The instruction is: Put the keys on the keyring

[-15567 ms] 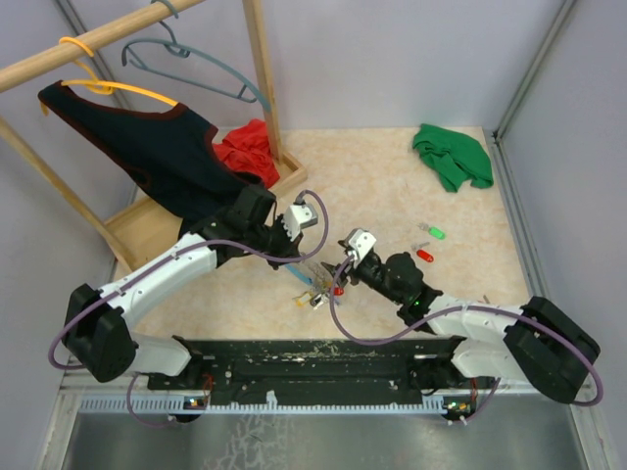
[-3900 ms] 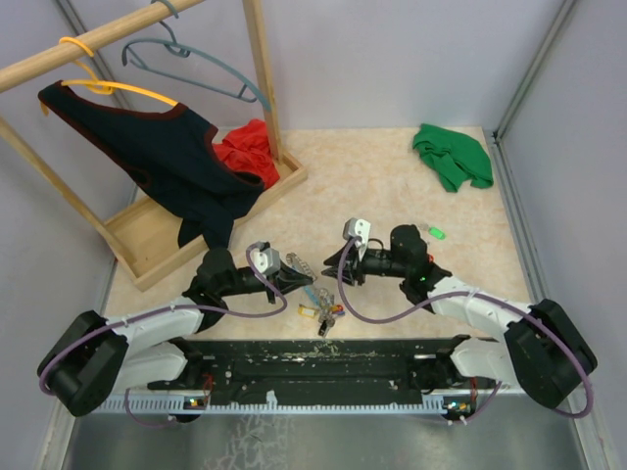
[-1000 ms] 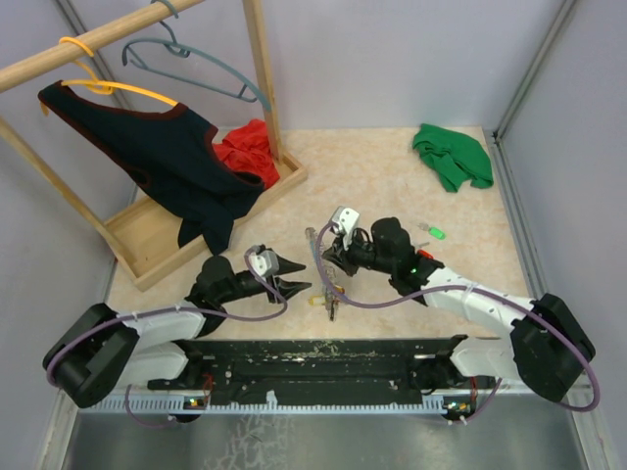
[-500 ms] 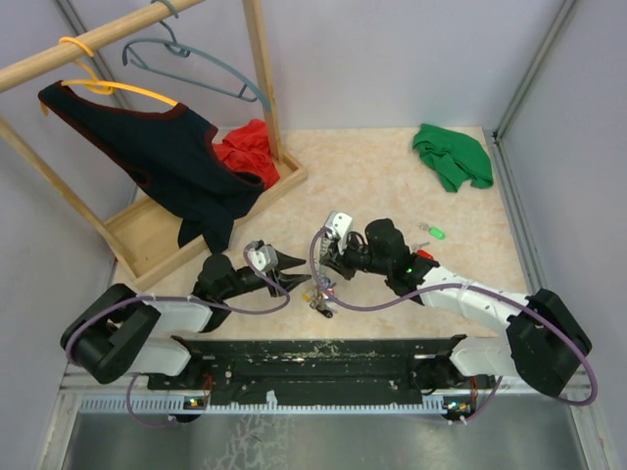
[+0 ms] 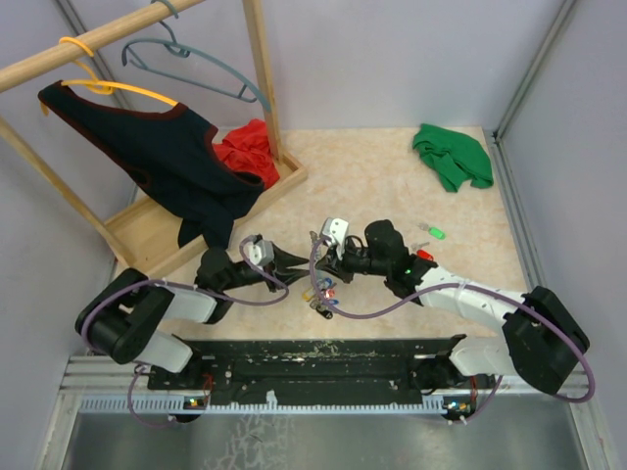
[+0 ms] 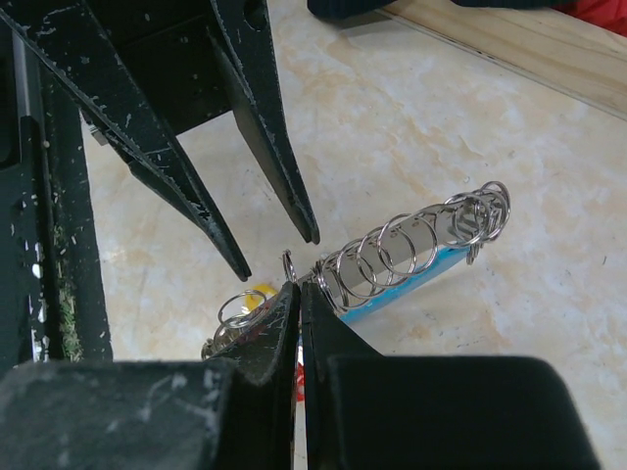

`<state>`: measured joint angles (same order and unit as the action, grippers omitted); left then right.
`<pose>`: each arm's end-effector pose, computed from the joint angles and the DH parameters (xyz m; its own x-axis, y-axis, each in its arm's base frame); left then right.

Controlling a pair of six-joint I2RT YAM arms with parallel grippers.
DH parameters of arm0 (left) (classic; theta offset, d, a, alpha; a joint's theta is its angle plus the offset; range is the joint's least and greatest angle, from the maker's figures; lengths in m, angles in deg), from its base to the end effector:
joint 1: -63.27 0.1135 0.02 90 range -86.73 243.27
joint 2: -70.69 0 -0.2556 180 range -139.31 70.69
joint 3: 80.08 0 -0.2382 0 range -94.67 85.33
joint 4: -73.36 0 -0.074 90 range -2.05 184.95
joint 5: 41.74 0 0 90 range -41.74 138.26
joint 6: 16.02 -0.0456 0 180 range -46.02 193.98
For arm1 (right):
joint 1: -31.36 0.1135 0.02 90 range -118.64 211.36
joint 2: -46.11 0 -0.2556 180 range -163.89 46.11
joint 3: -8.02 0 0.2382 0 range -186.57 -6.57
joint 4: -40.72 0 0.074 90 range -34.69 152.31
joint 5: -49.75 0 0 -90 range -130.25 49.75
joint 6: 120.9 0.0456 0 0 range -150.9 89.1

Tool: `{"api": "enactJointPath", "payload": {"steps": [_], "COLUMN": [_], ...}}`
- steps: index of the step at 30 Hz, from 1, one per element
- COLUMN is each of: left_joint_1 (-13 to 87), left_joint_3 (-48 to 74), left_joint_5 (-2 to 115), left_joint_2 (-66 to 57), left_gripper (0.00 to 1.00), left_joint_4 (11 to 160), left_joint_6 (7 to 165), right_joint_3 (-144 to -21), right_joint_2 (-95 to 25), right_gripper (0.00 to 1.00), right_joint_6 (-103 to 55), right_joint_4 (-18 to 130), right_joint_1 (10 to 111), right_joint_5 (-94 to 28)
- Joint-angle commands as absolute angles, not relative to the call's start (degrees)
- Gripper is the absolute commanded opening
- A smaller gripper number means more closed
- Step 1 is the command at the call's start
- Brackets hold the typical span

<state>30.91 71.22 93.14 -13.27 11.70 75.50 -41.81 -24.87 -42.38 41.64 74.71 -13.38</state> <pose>0.1809 -0.1527 0.1838 0.0684 -0.0656 -0.9955 0.9737 0.2216 0.0523 0.1786 0.1970 0.2261 -0.0853 -0.3246 -0.9420 -0.9530 0.3026 -0.0180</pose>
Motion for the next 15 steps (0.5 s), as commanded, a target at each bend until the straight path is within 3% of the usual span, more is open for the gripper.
{"api": "enactJointPath", "payload": {"steps": [1,15], "left_joint_1": [31.19,31.19], "left_joint_3": [68.95,67.75], "left_joint_5": [96.5,98.85], "left_joint_2": [-14.46,-17.01], "left_gripper": [0.37,0.23], "left_joint_4": [10.86,11.3], "left_joint_6": [74.45,74.47], "right_joint_3": [-42.24,-42.47], "right_joint_2": [-25.17,-25.16], "right_gripper": [0.0,0.0], "right_joint_6": [-43.4,-43.42], "right_joint_4": [39.05,39.15], "right_joint_1": [75.05,75.04], "right_joint_5": [-11.47,-10.9]}}
